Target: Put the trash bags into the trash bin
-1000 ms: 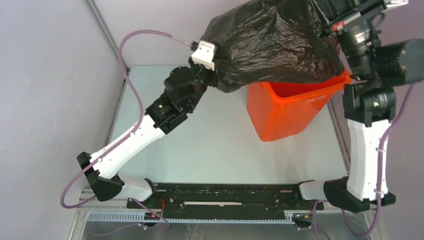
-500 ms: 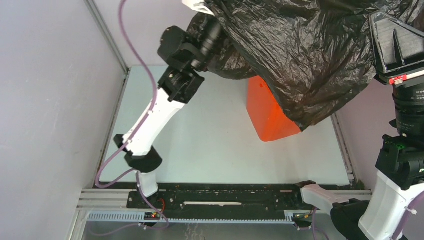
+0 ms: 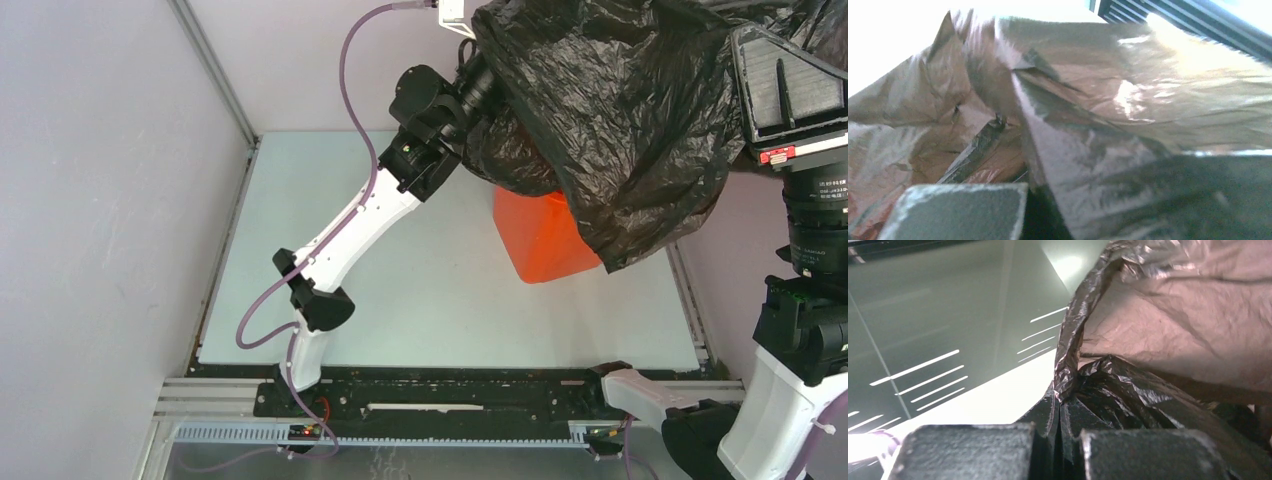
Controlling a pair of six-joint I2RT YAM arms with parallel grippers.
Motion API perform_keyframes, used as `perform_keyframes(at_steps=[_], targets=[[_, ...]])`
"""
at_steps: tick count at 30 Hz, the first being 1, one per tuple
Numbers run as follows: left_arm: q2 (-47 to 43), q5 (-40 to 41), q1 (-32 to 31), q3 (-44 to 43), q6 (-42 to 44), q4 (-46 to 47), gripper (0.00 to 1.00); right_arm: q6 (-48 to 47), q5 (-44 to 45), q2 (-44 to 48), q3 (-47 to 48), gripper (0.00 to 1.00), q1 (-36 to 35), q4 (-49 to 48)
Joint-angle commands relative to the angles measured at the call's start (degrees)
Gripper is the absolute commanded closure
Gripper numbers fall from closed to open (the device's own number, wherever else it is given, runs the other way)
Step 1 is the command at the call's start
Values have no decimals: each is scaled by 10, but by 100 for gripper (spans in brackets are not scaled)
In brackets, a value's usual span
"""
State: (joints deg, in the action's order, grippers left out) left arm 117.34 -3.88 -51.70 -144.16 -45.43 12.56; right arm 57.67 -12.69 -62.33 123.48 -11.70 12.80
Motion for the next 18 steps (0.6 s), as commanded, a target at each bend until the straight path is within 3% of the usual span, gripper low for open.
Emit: perform_keyframes(at_steps=[1, 6, 11, 13, 16, 18], targets=[[-15, -12, 1, -27, -50, 18, 100, -78, 43, -4, 31, 100, 1, 13], [-12, -28, 12, -16, -91, -4, 99, -120, 74, -49, 122, 100, 0, 18], [-24, -47, 22, -13, -98, -62, 85, -165, 85, -55, 137, 100, 0, -26], [-35, -56, 29, 3, -108, -84, 71, -188, 99, -54, 139, 100, 0, -33], [-60, -101, 47, 40, -137, -94, 38, -214, 120, -55, 133, 100, 0, -29], [-81, -139, 59, 55, -141, -107, 26, -225, 126, -55, 126, 100, 0, -32]])
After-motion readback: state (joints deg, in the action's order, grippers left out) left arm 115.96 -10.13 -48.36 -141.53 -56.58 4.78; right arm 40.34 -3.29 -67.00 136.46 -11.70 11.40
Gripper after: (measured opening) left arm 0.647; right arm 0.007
